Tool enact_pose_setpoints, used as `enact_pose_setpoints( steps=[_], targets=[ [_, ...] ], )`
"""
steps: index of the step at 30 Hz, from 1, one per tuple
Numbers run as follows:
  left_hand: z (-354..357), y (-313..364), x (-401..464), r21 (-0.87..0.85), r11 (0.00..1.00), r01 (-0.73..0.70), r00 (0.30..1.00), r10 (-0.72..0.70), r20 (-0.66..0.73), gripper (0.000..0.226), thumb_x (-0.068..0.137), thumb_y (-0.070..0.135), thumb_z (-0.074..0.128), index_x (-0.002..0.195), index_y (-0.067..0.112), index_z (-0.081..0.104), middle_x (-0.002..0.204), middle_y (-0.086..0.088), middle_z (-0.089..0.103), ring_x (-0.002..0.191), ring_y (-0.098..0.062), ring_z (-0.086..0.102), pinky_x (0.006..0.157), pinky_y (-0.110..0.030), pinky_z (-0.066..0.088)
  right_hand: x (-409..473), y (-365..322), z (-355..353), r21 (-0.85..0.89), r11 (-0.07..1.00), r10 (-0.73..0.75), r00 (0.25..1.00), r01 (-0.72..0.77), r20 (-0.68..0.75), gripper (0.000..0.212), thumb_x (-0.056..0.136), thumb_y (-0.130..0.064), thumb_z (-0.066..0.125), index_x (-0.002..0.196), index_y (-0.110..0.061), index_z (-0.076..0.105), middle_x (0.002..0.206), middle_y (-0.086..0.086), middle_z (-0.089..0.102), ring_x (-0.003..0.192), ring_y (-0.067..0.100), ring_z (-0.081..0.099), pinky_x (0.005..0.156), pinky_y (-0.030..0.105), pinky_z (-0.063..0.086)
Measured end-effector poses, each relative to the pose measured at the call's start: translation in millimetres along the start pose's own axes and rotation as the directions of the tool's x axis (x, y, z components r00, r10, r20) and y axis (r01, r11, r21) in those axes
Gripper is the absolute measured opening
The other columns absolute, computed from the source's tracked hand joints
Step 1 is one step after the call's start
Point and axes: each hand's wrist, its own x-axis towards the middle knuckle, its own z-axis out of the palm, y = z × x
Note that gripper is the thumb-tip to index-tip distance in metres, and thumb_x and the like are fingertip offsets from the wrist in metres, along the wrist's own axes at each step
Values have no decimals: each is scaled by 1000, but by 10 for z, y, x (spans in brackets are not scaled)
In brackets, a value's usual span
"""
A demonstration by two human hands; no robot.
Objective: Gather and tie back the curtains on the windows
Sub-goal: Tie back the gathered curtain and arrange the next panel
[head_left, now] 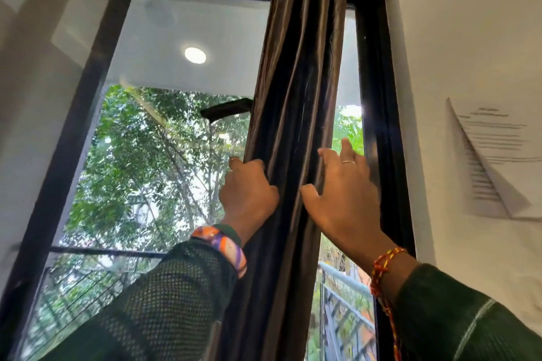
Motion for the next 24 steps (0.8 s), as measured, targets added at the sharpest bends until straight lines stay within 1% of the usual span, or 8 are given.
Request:
enact_pose_setpoints(
  steps=[3,5,6,8,12,15,20,24],
  targets=[
    [39,-162,-166,-15,999,-45,998,46,48,31,80,38,63,103,18,60,116,-12,47,102,-34,55,79,-39,46,-247,-118,66,130,952,-252,950,277,-184,39,73,-6,55,111,-7,65,132,13,56,116,34,52,91,41,49],
    [93,-262,-306,-105,991,-87,993,94,64,22,85,33,56,99,17,60,109,-14,53,97,-34,56,75,-36,45,-467,-221,131,322,895,-281,951,309,-133,32,73,-4,48,96,-5,69,104,10,70,90,30,64,75,33,53],
    [128,-316,-370,-155,982,-108,991,119,63,20,87,26,52,103,19,61,108,-14,56,98,-33,56,75,-34,43,-538,-243,169,407,877,-254,966,254,-54,31,77,-5,45,98,-6,68,97,9,71,86,27,65,72,28,50],
    [192,-449,-532,-207,969,-132,987,149,67,39,86,10,48,122,22,57,118,-13,58,105,-29,55,81,-30,41,-653,-235,265,468,880,-145,983,76,113,32,83,-5,44,110,-9,61,101,9,67,92,26,63,72,24,40],
    [275,-682,-911,-230,963,-138,983,163,90,62,79,-9,43,132,21,51,124,-15,55,111,-27,53,83,-14,32,-880,-85,455,290,948,54,961,-136,272,70,89,-15,53,146,-3,16,147,17,35,130,30,42,99,31,37],
    [338,-748,-1150,-277,952,-130,979,167,114,59,80,-12,41,129,18,55,114,-21,60,100,-31,57,80,-16,34,-1154,28,535,226,942,156,918,-249,364,89,87,-22,57,149,-5,-6,141,19,43,119,31,52,91,36,44],
    [461,-671,-1460,-344,937,-66,970,142,199,42,89,-3,42,128,7,54,119,-21,62,108,-30,59,85,-13,35,-1498,255,607,120,916,307,862,-382,403,83,89,-20,55,150,-7,-1,121,16,59,108,35,58,84,38,46],
    [539,-451,-1674,-417,907,-62,955,176,240,39,92,25,50,117,-2,61,116,-21,64,109,-29,58,87,-22,36,-1753,470,587,43,903,371,825,-428,426,71,90,-6,44,150,-6,6,114,21,62,105,38,59,87,42,48]
  ],
)
